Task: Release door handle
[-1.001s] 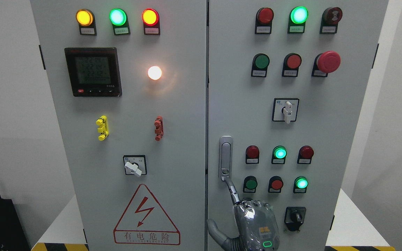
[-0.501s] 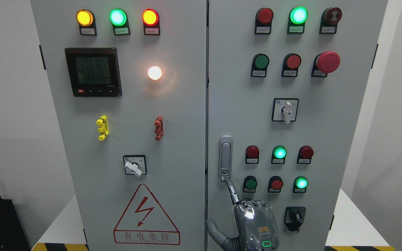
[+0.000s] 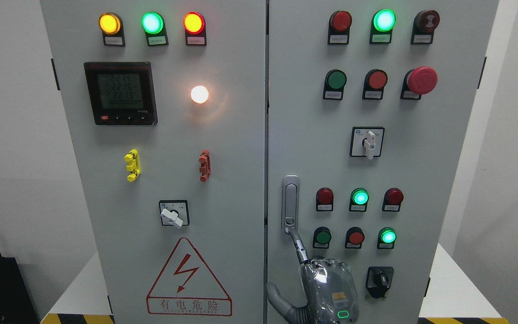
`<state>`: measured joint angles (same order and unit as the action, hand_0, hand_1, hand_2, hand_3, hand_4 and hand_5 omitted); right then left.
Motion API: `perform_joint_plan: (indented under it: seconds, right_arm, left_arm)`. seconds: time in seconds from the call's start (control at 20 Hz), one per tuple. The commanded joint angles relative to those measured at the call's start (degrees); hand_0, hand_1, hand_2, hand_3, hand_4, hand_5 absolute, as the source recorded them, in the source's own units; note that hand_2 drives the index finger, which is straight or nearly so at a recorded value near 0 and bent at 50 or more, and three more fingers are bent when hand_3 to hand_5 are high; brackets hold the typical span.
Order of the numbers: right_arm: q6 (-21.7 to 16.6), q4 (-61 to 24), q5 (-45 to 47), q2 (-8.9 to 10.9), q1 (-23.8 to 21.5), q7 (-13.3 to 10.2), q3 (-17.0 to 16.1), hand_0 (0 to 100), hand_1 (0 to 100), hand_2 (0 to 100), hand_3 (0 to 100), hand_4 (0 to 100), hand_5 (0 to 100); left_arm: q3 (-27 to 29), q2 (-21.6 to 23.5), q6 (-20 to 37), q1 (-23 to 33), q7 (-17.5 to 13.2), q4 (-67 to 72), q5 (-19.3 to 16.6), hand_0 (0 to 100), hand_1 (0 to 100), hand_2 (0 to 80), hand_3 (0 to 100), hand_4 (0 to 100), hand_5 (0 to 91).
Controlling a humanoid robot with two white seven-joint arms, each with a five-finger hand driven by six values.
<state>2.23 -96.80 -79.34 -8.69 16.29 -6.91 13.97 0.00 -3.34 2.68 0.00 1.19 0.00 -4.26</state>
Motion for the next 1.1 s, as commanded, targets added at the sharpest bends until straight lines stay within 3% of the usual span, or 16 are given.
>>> perform_joint_plan:
  seconds: [0.0, 1.05]
  right_arm:
    - [0.1, 0.1, 0.0, -0.01, -0.1, 0.4, 0.1, 23, 33, 0, 100, 89, 97]
    - [0.9, 0.5, 0.0, -0.10, -0.3, 0.8, 0.2, 24, 33, 0, 100, 90, 97]
  left_arm:
    - [0.1, 0.0, 0.0, -0.2, 0.0, 0.5, 0.0, 12, 39, 0.0, 0, 0, 0.0]
    - [0.1, 0.0, 0.0, -0.2, 0.0, 0.6, 0.0, 12, 39, 0.0, 0, 0, 0.0]
